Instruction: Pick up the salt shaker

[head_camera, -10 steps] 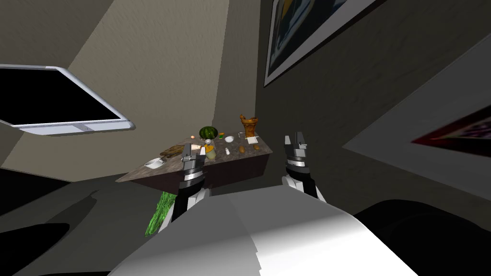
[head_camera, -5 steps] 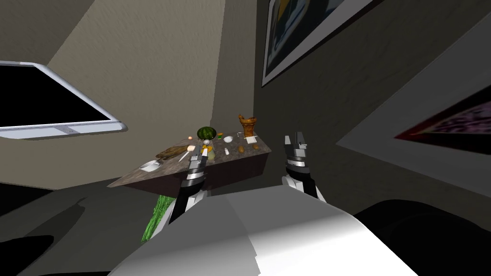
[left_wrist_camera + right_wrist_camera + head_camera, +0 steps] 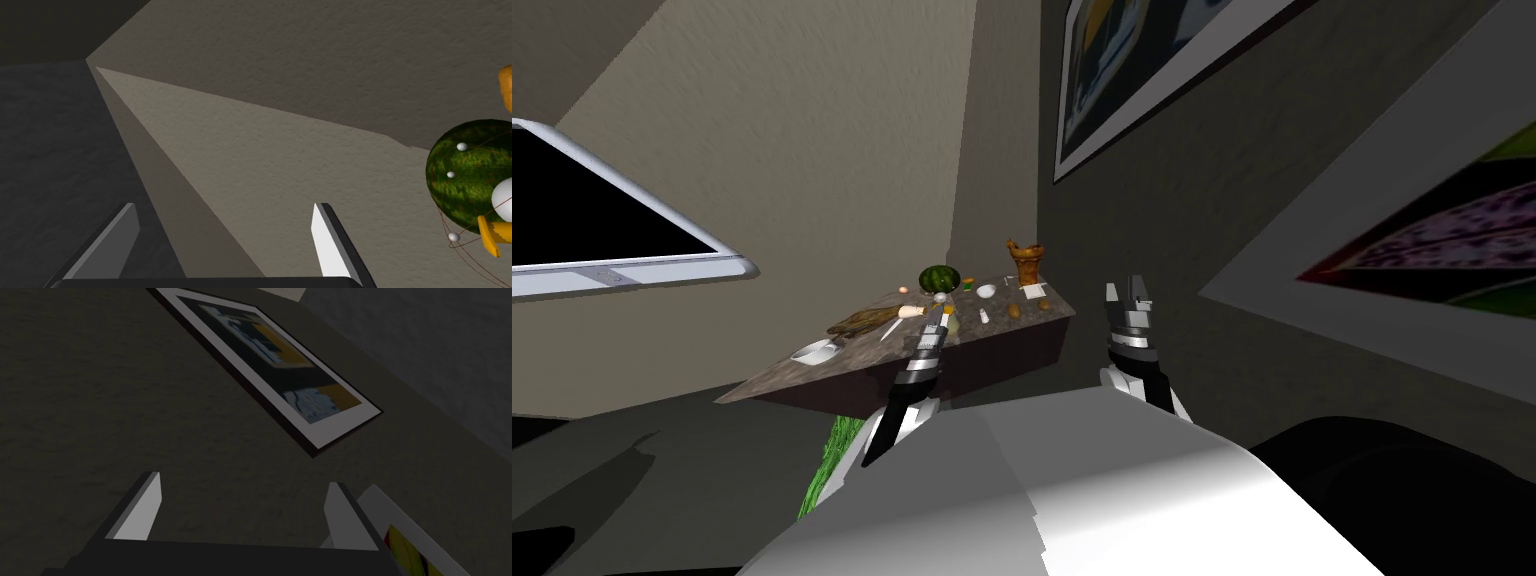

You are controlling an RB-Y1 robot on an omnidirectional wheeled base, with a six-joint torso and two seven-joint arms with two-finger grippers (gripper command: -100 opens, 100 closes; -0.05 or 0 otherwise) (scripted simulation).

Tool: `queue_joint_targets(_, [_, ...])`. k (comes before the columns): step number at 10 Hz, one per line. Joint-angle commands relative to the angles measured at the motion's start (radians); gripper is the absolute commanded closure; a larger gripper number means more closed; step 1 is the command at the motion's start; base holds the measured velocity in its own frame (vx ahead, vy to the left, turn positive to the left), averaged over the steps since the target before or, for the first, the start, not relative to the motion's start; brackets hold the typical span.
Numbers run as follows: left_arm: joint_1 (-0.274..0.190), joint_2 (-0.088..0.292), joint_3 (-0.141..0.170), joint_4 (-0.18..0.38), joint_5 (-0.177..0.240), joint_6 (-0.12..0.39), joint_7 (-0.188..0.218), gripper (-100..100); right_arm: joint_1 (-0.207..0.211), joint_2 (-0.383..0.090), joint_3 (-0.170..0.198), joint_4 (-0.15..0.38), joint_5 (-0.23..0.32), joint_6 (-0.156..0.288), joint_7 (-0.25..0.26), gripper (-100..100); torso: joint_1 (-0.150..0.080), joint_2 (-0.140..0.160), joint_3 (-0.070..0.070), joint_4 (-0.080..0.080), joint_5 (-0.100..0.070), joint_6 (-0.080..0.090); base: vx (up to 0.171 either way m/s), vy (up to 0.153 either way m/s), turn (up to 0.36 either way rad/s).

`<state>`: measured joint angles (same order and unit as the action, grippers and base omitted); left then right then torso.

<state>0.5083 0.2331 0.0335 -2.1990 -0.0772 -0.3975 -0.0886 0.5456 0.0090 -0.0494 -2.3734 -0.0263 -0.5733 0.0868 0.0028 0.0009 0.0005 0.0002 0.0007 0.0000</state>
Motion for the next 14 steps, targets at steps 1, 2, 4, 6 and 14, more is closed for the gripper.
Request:
queue_joint_targets(1, [-0.006,0.031,0.004,0.019,-0.014,0.025,-0.022,-100,0.000,0.000,0.000,0.000,0.000,0.000,0.000,0,0.000,0.000,0.000,0.000,0.000,0.000,-0.016,0.032,-0.088])
queue_joint_targets(2, [-0.009,0.049,0.006,0.032,-0.023,0.038,-0.035,-100,0.000,0.000,0.000,0.000,0.000,0.000,0.000,0,0.000,0.000,0.000,0.000,0.000,0.000,-0.011,0.028,-0.088])
queue_joint_targets(4, [-0.016,0.086,0.008,0.061,-0.043,0.062,-0.061,-100,0.000,0.000,0.000,0.000,0.000,0.000,0.000,0,0.000,0.000,0.000,0.000,0.000,0.000,-0.012,0.031,-0.093])
queue_joint_targets(6, [-0.022,0.125,0.008,0.093,-0.065,0.083,-0.085,-100,0.000,0.000,0.000,0.000,0.000,0.000,0.000,0,0.000,-0.001,-0.001,0.000,0.000,0.000,0.003,0.027,-0.096])
queue_joint_targets(14, [-0.043,0.301,-0.014,0.263,-0.178,0.125,-0.155,-100,0.000,0.000,0.000,0.000,0.000,0.000,0.000,0,-0.002,-0.004,-0.002,-0.001,-0.001,0.000,0.029,0.008,-0.119])
